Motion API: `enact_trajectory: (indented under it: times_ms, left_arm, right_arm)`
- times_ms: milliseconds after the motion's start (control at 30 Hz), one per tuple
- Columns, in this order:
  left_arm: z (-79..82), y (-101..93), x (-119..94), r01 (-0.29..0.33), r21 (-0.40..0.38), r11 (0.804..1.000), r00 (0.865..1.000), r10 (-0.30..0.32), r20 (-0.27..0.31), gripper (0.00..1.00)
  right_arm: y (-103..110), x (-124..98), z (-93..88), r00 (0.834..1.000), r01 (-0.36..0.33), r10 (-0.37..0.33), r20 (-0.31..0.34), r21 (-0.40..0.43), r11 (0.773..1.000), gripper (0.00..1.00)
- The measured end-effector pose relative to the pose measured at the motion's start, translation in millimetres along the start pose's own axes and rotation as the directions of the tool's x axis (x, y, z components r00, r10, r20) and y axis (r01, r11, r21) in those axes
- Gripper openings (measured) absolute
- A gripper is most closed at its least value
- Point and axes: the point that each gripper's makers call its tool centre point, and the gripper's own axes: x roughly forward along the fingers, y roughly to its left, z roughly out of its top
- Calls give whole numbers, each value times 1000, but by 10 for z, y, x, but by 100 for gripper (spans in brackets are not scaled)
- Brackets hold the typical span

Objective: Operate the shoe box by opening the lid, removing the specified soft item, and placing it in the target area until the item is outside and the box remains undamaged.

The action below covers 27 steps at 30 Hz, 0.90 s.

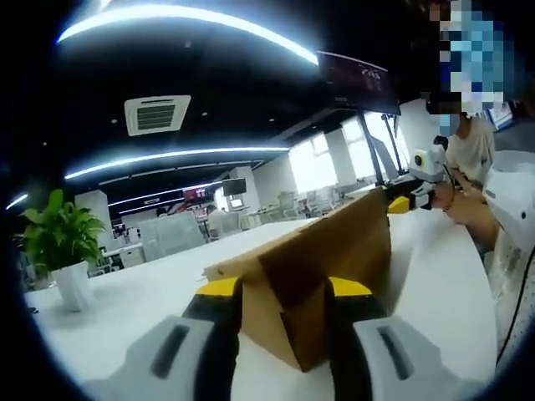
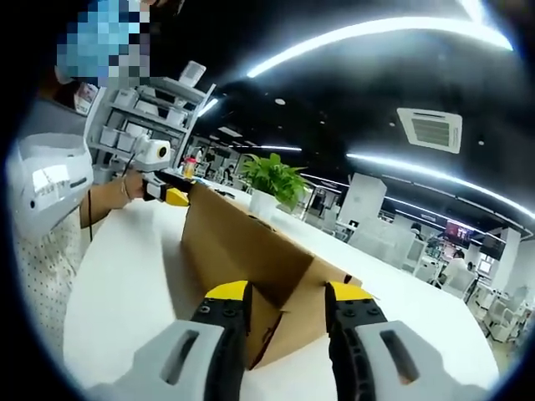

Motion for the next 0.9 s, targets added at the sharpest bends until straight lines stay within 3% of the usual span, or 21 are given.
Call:
enact_trajectory:
  times_ms: [433, 900]
  left_arm:
    - [68, 6, 8, 1, -28, 1000, 1000, 0, 26, 40]
    - [168, 64, 32, -21, -4, 1000, 999, 21, 33, 36]
  right_arm:
    - [-27, 18, 48, 999, 43, -44, 20, 6, 999, 34]
    - [-76, 33, 118, 997, 67, -68, 47, 27, 997, 31]
